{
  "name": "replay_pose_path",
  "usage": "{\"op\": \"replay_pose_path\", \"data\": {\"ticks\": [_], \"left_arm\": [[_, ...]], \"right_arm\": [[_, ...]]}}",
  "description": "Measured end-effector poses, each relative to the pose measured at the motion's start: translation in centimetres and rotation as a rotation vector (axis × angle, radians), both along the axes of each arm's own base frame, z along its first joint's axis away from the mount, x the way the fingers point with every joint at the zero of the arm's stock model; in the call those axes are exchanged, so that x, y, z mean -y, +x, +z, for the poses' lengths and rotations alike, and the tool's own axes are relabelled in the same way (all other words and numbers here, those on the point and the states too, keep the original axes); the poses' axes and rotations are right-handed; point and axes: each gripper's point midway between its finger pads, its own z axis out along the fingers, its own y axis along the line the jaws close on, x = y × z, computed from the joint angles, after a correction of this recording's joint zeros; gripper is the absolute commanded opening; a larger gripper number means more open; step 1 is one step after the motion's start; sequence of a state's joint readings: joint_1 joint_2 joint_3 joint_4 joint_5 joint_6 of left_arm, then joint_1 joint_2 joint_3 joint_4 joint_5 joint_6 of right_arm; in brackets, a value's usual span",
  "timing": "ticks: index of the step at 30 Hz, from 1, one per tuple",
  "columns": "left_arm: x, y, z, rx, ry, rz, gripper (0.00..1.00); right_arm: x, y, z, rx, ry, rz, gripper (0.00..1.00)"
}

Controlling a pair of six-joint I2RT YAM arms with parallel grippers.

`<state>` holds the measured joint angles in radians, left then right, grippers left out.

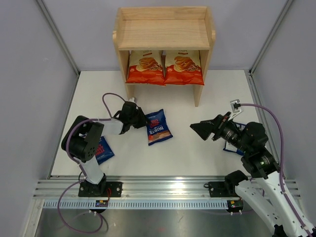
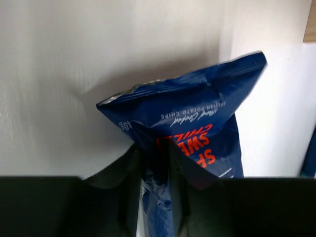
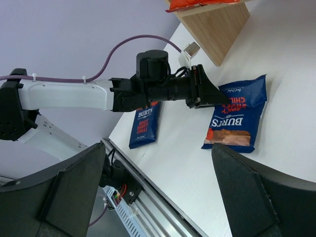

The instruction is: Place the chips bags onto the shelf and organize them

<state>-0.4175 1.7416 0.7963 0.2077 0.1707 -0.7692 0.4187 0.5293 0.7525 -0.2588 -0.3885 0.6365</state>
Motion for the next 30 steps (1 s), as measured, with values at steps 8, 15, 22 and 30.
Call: {"op": "replay_pose_path", "data": {"ticks": [8, 15, 22, 30], "left_arm": [[-0.9, -2.7, 0.6, 0.015, -0.070, 0.048, 0.00], [-1.2, -4.3, 6.4, 0.163, -0.252, 0.113, 0.00], [-0.7, -4.6, 13.5, 0.295, -0.436, 0.142, 0.00], [0.1, -6.8, 22.2, 0.426, -0.593, 0.104, 0.00]], "right_arm": [[-1.1, 0.9, -5.8, -0.100, -0.006, 0.034, 0.95], [-3.4, 2.1, -18.6, -0.424, 0.086, 0.064, 0.90], [-7.4, 1.1, -19.2, -0.401, 0.118, 0.198, 0.89], [-10.7, 0.7, -18.1, -0.235, 0.103, 0.303, 0.88]]}}
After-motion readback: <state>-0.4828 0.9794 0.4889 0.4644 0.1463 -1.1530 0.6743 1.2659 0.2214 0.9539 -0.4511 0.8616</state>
